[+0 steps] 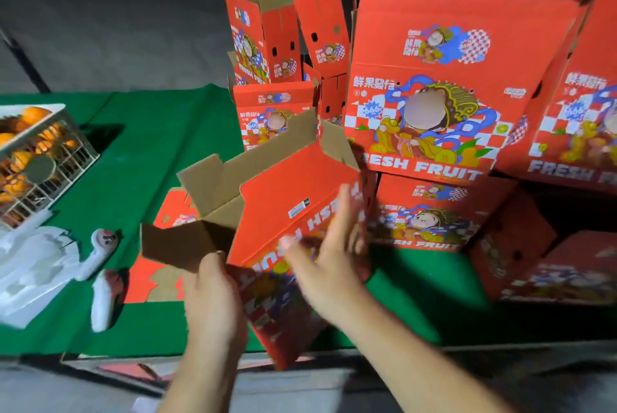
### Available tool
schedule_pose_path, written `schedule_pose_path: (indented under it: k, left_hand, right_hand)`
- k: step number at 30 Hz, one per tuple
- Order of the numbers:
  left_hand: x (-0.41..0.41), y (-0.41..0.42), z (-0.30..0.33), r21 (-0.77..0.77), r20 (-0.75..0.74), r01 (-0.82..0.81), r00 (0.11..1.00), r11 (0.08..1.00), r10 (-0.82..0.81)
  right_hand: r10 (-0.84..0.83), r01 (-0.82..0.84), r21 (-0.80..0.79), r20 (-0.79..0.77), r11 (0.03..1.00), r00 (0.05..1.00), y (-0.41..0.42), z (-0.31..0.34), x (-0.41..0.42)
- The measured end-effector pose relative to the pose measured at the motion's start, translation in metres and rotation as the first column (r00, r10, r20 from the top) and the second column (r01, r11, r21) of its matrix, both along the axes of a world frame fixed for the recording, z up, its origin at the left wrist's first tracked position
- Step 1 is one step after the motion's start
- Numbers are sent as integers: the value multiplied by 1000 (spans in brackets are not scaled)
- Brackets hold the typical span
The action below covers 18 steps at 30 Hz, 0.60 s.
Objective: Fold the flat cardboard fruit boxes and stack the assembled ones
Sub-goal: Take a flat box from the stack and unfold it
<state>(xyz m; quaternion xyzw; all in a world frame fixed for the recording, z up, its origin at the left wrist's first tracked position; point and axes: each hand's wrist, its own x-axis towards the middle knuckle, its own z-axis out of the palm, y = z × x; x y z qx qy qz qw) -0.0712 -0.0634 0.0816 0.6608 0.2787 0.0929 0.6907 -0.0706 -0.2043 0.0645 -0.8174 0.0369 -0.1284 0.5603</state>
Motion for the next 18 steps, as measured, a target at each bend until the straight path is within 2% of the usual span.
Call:
schedule_pose_path:
  k: [1, 3, 4, 6, 7, 8, 10, 12, 13, 14, 16, 17, 18]
  left_hand:
    - [-10, -14, -2, -29, 8, 43, 999, 999, -43]
    - [-23, -41, -6, -270, 78, 242, 970, 932, -230]
    - [-27, -49, -7, -399, 126, 323, 946, 858, -298]
    - [-33, -61, -2, -632, 251, 411, 911, 657, -328]
    - [-33, -62, -2, -679, 301, 448, 892, 581, -336]
    - [-33, -62, -1, -660, 351, 513, 857, 549, -378]
    - [-28, -60, -7, -541, 416, 654, 755, 529, -508]
    - [-16, -59, -9, -358, 425, 778, 628, 517, -652]
    - [-10, -57, -6, -249, 396, 808, 588, 534, -705]
    - [-2, -55, -5, -155, 342, 797, 597, 583, -725]
    - [20, -44, -12, 38, 267, 705, 676, 708, -687]
    - [31, -35, -20, 97, 268, 643, 718, 760, -642]
    - [44, -26, -27, 83, 279, 570, 774, 817, -568]
  right_hand:
    - [167, -167, 46, 18, 985, 986, 12, 0, -6]
    - [348, -347, 76, -9, 935, 937, 20, -2, -14]
    - [370, -367, 71, -23, 927, 929, 16, 1, -15]
    - [440, -431, 141, -46, 891, 897, -1, 6, -15]
    - [497, -481, 180, -52, 858, 866, -12, 9, -14]
    - [531, -515, 177, -54, 839, 846, -23, 12, -12]
    - [493, -490, 62, -42, 870, 869, -44, 13, -7]
    - [332, -330, -63, 27, 942, 943, -59, 12, 0]
    - [236, -232, -59, 82, 971, 968, -65, 10, 4]
    - [127, -128, -5, 135, 992, 983, -69, 8, 8]
    - [-74, 45, 150, 191, 988, 979, -79, 8, 16]
    - [-147, 99, 229, 205, 968, 968, -85, 8, 19]
    - [-214, 152, 281, 205, 948, 955, -92, 9, 22]
